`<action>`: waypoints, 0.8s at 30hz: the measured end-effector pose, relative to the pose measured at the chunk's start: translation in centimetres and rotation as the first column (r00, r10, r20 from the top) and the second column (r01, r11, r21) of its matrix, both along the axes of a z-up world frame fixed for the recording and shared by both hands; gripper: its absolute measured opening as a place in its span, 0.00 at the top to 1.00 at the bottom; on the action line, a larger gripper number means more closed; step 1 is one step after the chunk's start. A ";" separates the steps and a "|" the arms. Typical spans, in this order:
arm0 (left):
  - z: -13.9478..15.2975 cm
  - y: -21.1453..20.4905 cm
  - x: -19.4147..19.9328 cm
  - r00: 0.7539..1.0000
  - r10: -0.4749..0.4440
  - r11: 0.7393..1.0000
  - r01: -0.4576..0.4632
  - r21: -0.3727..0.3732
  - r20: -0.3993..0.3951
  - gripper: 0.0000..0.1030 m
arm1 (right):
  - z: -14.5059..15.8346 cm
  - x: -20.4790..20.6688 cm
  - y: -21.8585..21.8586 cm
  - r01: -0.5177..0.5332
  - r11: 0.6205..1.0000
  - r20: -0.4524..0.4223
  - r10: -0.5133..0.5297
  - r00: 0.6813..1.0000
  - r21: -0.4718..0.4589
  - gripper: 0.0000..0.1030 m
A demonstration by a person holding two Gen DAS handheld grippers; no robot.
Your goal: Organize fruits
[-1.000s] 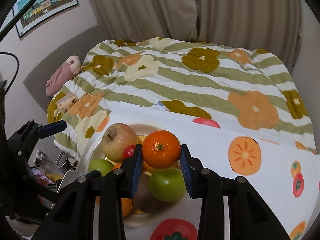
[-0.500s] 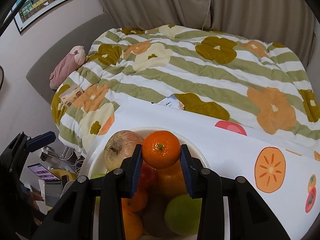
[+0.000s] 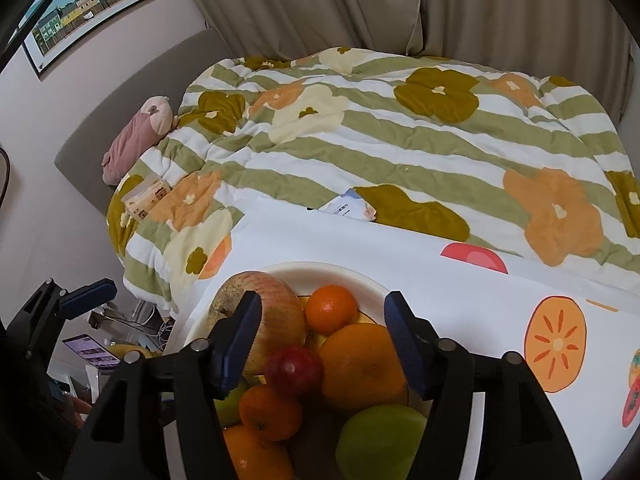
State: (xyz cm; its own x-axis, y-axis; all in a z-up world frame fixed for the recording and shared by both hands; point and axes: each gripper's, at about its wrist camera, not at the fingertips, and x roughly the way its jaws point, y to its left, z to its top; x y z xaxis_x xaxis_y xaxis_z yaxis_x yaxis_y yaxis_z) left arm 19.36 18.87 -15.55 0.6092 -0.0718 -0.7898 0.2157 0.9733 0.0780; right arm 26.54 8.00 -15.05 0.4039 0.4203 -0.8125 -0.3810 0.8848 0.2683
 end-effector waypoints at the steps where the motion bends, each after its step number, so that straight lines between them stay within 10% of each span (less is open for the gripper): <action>1: 0.2 0.0 -0.1 1.000 0.002 1.000 -0.002 -0.003 0.000 0.00 | 0.0 0.0 0.0 0.001 1.000 0.001 -0.001 1.000 -0.002 0.41; 17: 8.2 -3.0 -3.9 0.993 0.059 0.998 -0.063 0.031 0.106 0.00 | 9.5 -6.4 -5.4 0.062 0.998 0.123 -0.063 0.990 0.012 0.41; 24: 11.6 -5.5 -6.6 0.984 0.114 0.993 -0.110 -0.030 0.139 0.00 | 13.0 -12.0 -9.3 0.144 0.989 0.176 -0.138 0.975 -0.024 0.17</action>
